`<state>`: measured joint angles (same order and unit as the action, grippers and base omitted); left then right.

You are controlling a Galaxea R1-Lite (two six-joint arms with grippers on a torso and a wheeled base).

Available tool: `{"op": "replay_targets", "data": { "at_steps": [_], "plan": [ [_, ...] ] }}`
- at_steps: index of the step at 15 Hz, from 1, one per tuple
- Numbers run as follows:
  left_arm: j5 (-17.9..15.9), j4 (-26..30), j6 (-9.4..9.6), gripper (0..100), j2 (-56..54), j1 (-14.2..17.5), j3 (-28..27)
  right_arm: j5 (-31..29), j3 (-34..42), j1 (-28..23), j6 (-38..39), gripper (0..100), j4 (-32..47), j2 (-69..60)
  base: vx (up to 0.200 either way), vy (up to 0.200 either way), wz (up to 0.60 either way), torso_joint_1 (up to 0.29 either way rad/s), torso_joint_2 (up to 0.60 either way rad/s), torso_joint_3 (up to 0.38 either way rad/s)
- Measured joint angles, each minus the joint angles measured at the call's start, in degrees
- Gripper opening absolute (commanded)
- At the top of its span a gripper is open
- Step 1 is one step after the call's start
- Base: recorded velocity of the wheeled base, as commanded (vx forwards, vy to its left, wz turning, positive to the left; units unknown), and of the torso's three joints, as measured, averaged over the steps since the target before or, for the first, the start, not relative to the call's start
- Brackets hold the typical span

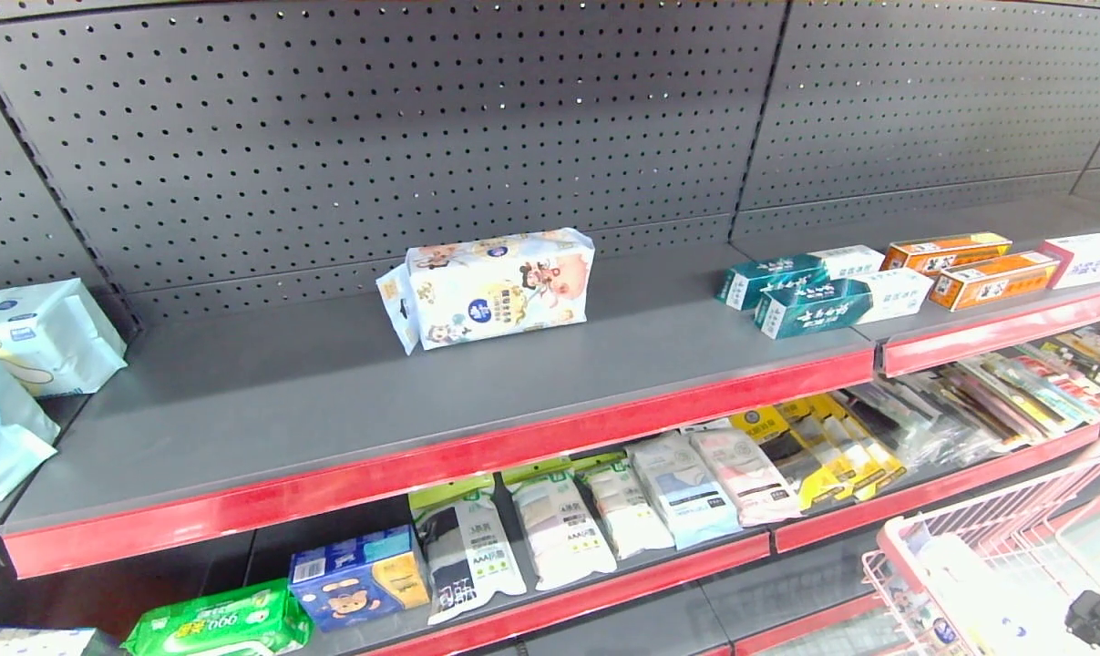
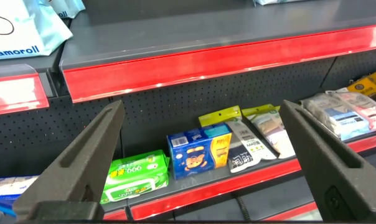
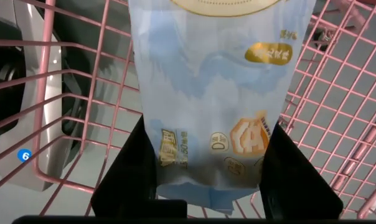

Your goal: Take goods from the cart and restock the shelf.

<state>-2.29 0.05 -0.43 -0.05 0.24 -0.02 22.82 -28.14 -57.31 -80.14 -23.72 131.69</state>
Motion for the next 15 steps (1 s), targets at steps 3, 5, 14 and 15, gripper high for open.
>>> {"op": "replay_targets", "data": {
  "at_steps": [3, 5, 14, 15],
  "plan": [
    [0.0, 0.0, 0.00, 100, 0.0, 0.0, 0.0, 2.2, 0.0, 0.0, 0.2, 0, 0.5, -1.6, 0.000, 0.000, 0.00, 0.000, 0.00, 0.000],
    [0.0, 0.0, 0.00, 100, 0.0, 0.0, 0.0, 2.8, -0.1, 0.0, 1.0, 0, 0.7, -3.8, 0.000, 0.000, 0.00, 0.000, 0.00, 0.000],
    [0.0, 0.0, 0.00, 100, 0.0, 0.0, 0.0, 3.0, 2.6, 0.0, -0.4, 0, 6.2, -14.6, 0.000, 0.000, 0.00, 0.000, 0.00, 0.000],
    [0.0, 0.0, 0.00, 100, 0.0, 0.0, 0.0, 3.1, 2.7, 0.0, -0.8, 0, 7.3, -15.9, 0.000, 0.000, 0.00, 0.000, 0.00, 0.000]
  ]
}}
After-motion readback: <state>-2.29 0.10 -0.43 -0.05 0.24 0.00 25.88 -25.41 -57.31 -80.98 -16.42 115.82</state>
